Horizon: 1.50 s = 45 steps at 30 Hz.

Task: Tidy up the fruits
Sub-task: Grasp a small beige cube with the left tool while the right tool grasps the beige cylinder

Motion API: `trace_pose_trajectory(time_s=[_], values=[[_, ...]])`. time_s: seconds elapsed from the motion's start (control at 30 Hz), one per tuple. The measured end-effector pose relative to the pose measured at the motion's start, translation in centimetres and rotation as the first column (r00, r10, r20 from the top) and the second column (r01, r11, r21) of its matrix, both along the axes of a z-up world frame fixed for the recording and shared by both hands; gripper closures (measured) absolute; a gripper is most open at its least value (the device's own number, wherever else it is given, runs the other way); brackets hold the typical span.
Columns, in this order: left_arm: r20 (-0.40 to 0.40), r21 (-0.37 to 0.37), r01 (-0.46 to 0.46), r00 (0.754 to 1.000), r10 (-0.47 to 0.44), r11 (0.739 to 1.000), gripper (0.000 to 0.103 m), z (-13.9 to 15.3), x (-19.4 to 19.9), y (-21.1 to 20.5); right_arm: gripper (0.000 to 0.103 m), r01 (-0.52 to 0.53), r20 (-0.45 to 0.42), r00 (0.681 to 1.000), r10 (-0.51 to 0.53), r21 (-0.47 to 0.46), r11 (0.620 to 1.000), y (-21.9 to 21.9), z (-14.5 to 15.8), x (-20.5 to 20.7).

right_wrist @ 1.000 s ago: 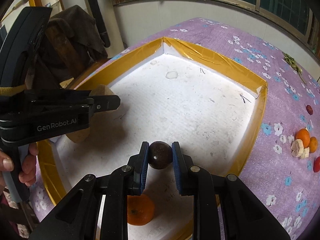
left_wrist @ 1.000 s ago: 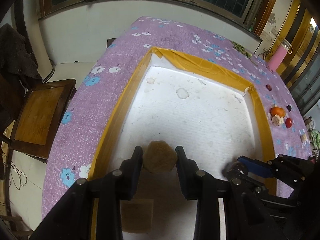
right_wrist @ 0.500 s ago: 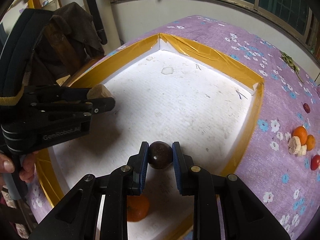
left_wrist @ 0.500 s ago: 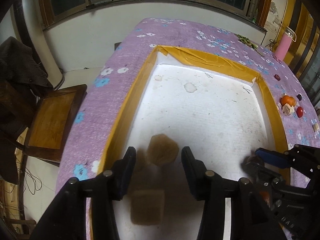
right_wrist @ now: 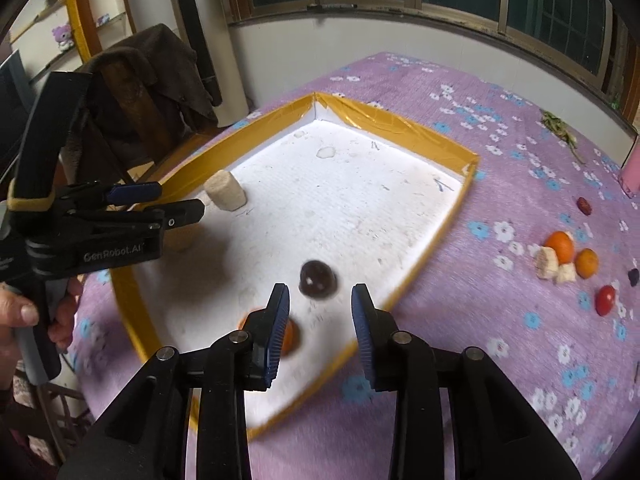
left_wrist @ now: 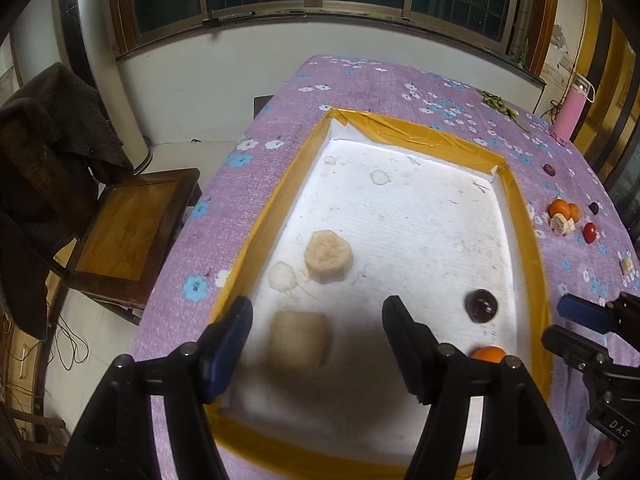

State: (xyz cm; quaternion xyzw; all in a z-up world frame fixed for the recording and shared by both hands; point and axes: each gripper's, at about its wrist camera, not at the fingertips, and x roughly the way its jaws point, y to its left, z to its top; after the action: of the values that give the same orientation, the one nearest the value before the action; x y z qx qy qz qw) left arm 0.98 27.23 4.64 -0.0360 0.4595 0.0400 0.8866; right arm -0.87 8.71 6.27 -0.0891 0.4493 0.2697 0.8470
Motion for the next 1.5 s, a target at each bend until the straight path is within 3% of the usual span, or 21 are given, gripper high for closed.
trace_pose_trajectory(time_s=[0.3,0.53,0.67,0.87,1.0,1.17,1.33,1.5], values=[[0.018,-0.021,0.029,0.999,-0.029,0.999,0.024,1.7,0.1,-4.7,0.071,0.101,-0.030,0.994,-0.102,-0.015,0.995,-7.1,-0.7,-1.4],[0.022,-0.021,0.122,0.992,-0.122,0.992,0.012,2.6,1.1,-11.5,0.070,0.268,-0.067,0.961,-0.267,0.003,0.964,-15.1,-1.6,-1.0],[0.015,0.000,0.188,0.982,-0.188,0.982,0.011,2.7,1.7,-15.7,0.069,0.412,-0.045,0.910,-0.412,0.001,0.911,-21.8,-1.2,0.0],[-0.008,0.052,0.284,0.959,-0.284,0.958,0.011,2.5,2.6,-21.1,0.065,0.649,0.030,0.761,-0.648,-0.049,0.759,-33.2,-1.0,2.4],[-0.027,0.056,0.315,0.949,-0.314,0.948,0.011,2.1,3.9,-23.5,0.048,0.728,0.012,0.685,-0.728,-0.028,0.685,-37.9,-1.8,3.8],[-0.050,0.037,0.321,0.946,-0.319,0.946,0.011,1.5,6.5,-25.7,0.046,0.746,-0.011,0.665,-0.747,-0.042,0.664,-39.9,-3.4,5.9],[-0.074,0.007,0.321,0.945,-0.320,0.947,0.011,0.3,9.4,-27.5,0.047,0.733,-0.066,0.679,-0.731,0.002,0.680,-40.6,-4.6,6.9],[-0.094,-0.002,0.318,0.944,-0.317,0.948,0.013,-1.2,11.7,-28.1,0.070,0.707,-0.051,0.707,-0.705,0.029,0.707,-40.5,-4.6,7.3]])
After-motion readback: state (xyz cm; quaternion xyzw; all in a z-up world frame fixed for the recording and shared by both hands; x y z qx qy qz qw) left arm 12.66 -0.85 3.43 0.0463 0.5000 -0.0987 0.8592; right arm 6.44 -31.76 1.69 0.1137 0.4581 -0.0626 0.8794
